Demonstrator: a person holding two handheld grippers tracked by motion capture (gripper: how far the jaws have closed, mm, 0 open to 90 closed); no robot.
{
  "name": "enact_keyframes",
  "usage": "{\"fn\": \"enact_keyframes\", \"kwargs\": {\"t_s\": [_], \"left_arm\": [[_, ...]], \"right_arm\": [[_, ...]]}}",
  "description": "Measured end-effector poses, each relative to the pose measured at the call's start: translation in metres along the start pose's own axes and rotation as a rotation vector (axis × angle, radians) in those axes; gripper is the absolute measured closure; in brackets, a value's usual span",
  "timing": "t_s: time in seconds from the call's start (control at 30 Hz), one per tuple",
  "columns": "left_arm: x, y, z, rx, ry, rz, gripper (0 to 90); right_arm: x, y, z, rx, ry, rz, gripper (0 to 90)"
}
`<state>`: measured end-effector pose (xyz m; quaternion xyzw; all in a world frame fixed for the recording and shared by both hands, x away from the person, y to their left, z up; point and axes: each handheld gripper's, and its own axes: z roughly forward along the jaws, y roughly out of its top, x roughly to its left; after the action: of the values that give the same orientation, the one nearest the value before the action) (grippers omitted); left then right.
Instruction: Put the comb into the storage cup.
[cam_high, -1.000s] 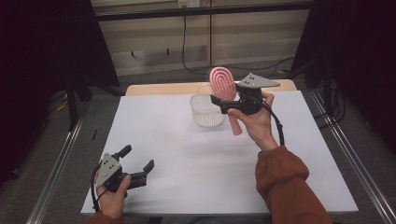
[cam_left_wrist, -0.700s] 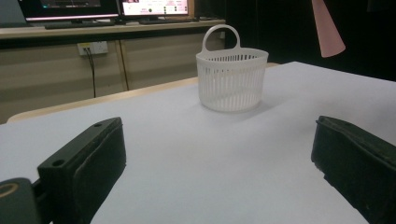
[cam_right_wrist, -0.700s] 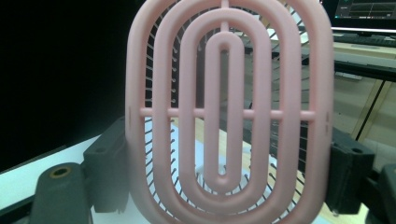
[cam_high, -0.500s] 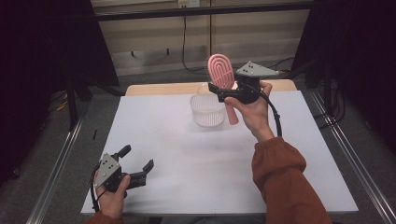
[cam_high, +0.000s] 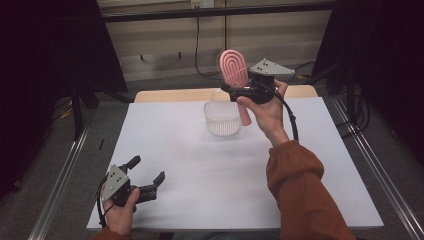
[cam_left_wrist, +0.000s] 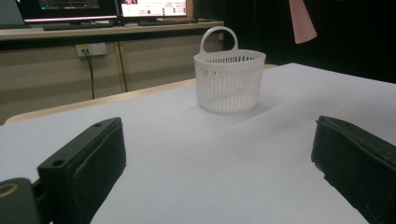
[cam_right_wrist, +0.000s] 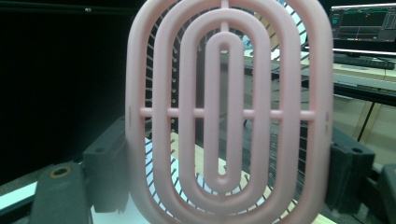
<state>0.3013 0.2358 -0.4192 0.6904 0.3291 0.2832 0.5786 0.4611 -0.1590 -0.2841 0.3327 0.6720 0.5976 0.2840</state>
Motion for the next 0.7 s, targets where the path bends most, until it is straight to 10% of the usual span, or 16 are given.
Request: {"fn": "enact_keyframes", "kwargs": {"t_s": [0.7], "left_arm": [[0.001, -0.001, 0.001, 0.001, -0.005, -0.009, 3.2]], "right_arm": [[-0.011, 0.008, 0.022, -0.035, -0.021, 0.01, 19.5]]}}
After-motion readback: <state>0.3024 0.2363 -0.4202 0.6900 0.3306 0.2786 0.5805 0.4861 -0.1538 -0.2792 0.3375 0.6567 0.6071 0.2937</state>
